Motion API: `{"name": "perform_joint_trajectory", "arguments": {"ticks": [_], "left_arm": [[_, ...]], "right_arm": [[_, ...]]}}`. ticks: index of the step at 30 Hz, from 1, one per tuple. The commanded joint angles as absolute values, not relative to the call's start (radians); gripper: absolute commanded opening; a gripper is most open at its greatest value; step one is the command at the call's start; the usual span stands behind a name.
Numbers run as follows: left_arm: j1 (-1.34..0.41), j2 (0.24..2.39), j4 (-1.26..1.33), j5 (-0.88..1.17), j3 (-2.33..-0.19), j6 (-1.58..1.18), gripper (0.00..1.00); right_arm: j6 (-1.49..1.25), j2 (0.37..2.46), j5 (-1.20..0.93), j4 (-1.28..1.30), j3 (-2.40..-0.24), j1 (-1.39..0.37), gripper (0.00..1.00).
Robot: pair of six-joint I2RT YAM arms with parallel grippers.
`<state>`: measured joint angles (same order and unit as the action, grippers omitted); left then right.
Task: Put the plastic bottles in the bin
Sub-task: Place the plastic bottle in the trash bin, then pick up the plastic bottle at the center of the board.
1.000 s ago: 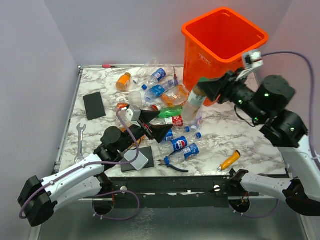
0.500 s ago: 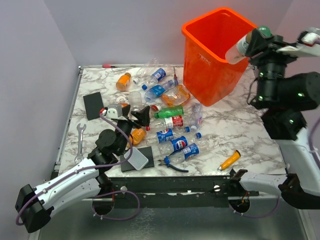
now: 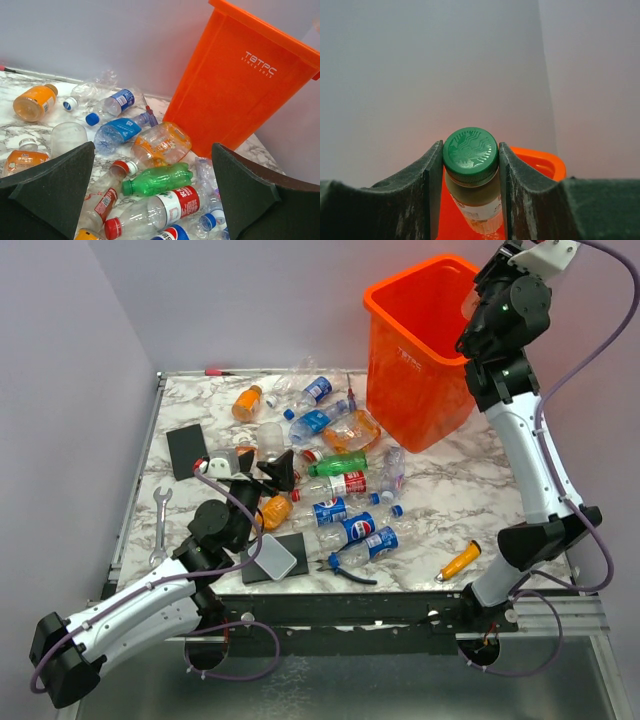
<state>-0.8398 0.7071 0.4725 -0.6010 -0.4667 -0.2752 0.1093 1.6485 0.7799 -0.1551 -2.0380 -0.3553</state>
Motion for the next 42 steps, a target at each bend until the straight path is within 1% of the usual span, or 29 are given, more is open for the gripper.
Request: {"name": "perform_joint_trajectory", "arguments": {"ticks": [1, 3, 4, 5, 6, 9, 14, 17, 19, 21, 25, 28, 31, 33, 35, 39, 42], "left_arm": [[-0.842, 0.693, 0.462, -0.623, -0.471, -0.264, 0.99], [-0.842, 0.692, 0.457, -0.611, -0.478, -0.265, 0.99], [-0.842, 0.691, 0.454, -0.606, -0.48, -0.262, 0.99], [-0.843, 0.688, 0.454, -0.603, -0.481, -0.261, 0.99], [-0.843, 0.689, 0.454, -0.601, -0.483, -0.26, 0.99], [-0.843, 0.692, 0.454, -0.596, -0.484, -0.258, 0.99], [-0.843, 0.712, 0.449, -0.593, -0.489, -0.258, 0.99], [-0.841, 0.741, 0.429, -0.59, -0.501, -0.259, 0.99], [-0.843, 0.766, 0.398, -0.585, -0.519, -0.259, 0.99], [-0.842, 0.795, 0.357, -0.571, -0.543, -0.263, 0.99], [-0.842, 0.869, 0.279, -0.518, -0.596, -0.263, 0.99], [-0.842, 0.929, 0.203, -0.436, -0.651, -0.243, 0.99], [-0.843, 0.986, 0.153, -0.388, -0.693, -0.23, 0.99], [-0.843, 1.011, 0.116, -0.378, -0.71, -0.243, 0.99], [-0.843, 1.023, 0.104, -0.368, -0.71, -0.288, 0.99], [-0.844, 1.017, 0.063, -0.287, -0.713, -0.371, 0.99], [-0.844, 1.007, -0.018, -0.155, -0.722, -0.418, 0.99]], "right_arm": [[-0.078, 1.718, 0.709, 0.034, -2.124, -0.306, 0.1], [-0.164, 1.74, 0.644, 0.151, -2.153, -0.278, 0.54], [-0.189, 1.747, 0.628, 0.192, -2.163, -0.271, 0.71], [-0.201, 1.75, 0.615, 0.212, -2.164, -0.27, 0.82], [-0.208, 1.75, 0.599, 0.224, -2.164, -0.27, 0.88], [-0.235, 1.733, 0.534, 0.251, -2.177, -0.27, 0.97], [-0.306, 1.63, 0.344, 0.283, -2.169, -0.278, 0.99], [-0.347, 1.517, 0.158, 0.296, -2.083, -0.298, 0.98], [-0.387, 1.405, 0.027, 0.278, -1.951, -0.305, 0.98], [-0.426, 1.265, -0.117, 0.211, -1.756, -0.305, 0.98], [-0.507, 1.01, -0.282, 0.146, -1.368, -0.305, 0.98], [-0.583, 0.887, -0.303, 0.189, -1.141, -0.305, 0.95], [-0.629, 0.775, -0.234, 0.25, -0.916, -0.305, 0.93], [-0.633, 0.713, -0.208, 0.283, -0.812, -0.305, 0.92], [-0.622, 0.691, -0.204, 0.345, -0.753, -0.305, 0.92], [-0.651, 0.733, -0.251, 0.412, -0.672, -0.304, 0.92], [-0.655, 0.76, -0.272, 0.438, -0.643, -0.305, 0.91]]}}
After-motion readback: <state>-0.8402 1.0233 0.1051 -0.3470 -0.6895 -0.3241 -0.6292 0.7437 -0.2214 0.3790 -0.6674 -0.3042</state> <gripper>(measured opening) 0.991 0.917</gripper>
